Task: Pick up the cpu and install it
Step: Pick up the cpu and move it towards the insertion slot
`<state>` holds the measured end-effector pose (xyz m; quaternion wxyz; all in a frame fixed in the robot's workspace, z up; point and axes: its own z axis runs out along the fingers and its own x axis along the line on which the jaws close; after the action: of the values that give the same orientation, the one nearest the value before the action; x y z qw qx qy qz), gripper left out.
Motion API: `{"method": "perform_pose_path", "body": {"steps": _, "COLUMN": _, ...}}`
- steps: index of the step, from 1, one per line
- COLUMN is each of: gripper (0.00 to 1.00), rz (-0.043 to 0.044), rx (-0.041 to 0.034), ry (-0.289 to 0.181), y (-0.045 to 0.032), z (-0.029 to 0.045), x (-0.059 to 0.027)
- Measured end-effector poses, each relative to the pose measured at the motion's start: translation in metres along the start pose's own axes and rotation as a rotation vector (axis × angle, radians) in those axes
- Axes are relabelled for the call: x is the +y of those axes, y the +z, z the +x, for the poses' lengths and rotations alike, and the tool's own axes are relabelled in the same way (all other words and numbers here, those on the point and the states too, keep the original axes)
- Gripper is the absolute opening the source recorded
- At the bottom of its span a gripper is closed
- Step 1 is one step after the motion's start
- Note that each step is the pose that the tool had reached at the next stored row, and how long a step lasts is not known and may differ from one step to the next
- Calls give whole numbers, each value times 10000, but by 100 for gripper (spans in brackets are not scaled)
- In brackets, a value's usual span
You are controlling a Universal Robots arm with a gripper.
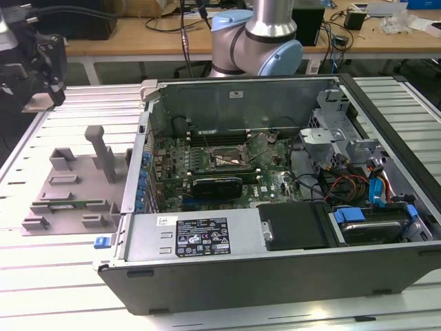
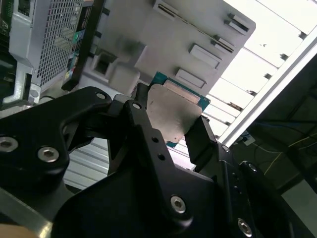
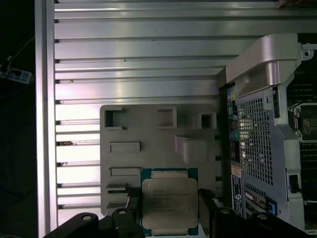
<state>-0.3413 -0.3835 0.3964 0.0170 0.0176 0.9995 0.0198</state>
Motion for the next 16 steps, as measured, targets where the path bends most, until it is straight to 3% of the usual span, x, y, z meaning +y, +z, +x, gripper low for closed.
{"method": "perform_pose_path", "body": {"steps": 4, "gripper": 55, "rz": 0, "rx": 2, "ry": 1, "y": 4, "z": -130, "x": 5}}
{"method": "perform_pose_path", "body": {"steps": 8, "gripper": 55, "rz": 0, "rx": 4, "ry": 1, "y": 13, "z": -364, "x": 13}}
{"method": "perform_pose_path", "body": {"steps": 16, "gripper": 55, "rz": 0, "rx": 5, "ry": 1, "y": 22, "z": -626, "x": 22}}
